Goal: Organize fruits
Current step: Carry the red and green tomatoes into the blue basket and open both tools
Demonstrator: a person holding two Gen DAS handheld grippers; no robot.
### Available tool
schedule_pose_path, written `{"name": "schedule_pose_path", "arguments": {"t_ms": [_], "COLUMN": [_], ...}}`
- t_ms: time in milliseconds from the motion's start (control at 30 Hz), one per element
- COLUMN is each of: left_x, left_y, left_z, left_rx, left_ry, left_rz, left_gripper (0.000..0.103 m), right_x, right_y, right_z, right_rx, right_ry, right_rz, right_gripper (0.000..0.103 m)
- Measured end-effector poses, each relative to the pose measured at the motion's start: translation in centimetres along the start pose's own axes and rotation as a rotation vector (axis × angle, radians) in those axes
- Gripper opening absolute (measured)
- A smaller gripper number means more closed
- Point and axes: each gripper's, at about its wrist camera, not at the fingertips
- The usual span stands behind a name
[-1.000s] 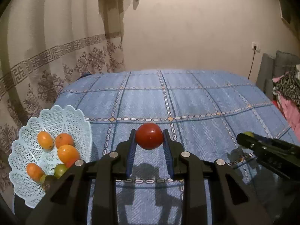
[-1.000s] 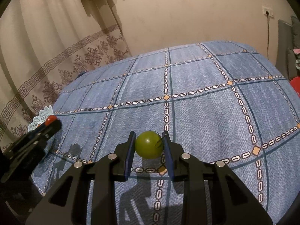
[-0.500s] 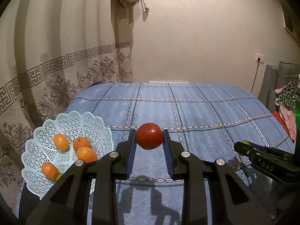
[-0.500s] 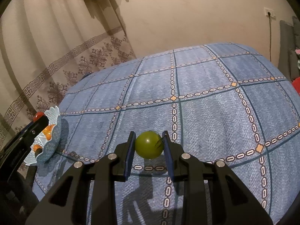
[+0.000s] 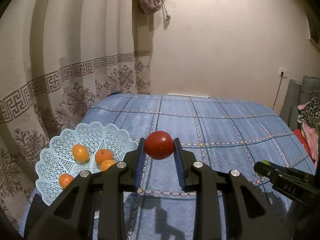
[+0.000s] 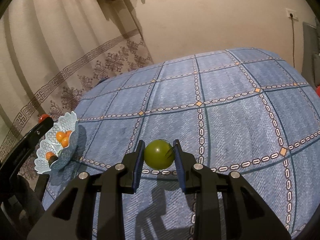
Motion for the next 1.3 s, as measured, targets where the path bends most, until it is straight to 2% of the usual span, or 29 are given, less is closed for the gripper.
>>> {"name": "schedule_pose_path", "arguments": {"t_ms": [267, 733, 1033, 1300], "left_x": [-0.1, 0.0, 0.7, 1.2], "left_y": [0.0, -0.4, -0.5, -0.2], "left_z": [-1.4, -5.9, -9.2, -11.9], "left_rx": [-0.003, -0.072, -0.115, -0.138], "left_ry": [-0.002, -0.034, -0.061, -0.095], "left_rz": [-0.005, 0.007, -0.001, -0.014], "left_gripper": [0.028, 0.029, 0.029, 0.029], "right_x": [0.4, 0.2, 0.0, -0.2], "right_y": [-0.1, 0.6, 1.9, 4.0], "right_z": [-1.0, -4.1, -7.5, -12.1], "right_rx": [-0.006, -0.034, -0.077, -0.147], "right_ry": [-0.005, -0.032, -0.068, -0.115], "right_rz": [-0.006, -0.013, -0.027, -0.056], "right_gripper": [0.029, 0.029, 0.029, 0.029]}}
Point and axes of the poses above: each gripper's, at about its wrist camera, not at the fingertips, and y roughly the way its jaws point, z to its right, x to its underside, and after that the axes turned 10 degrees about -x, right-handed
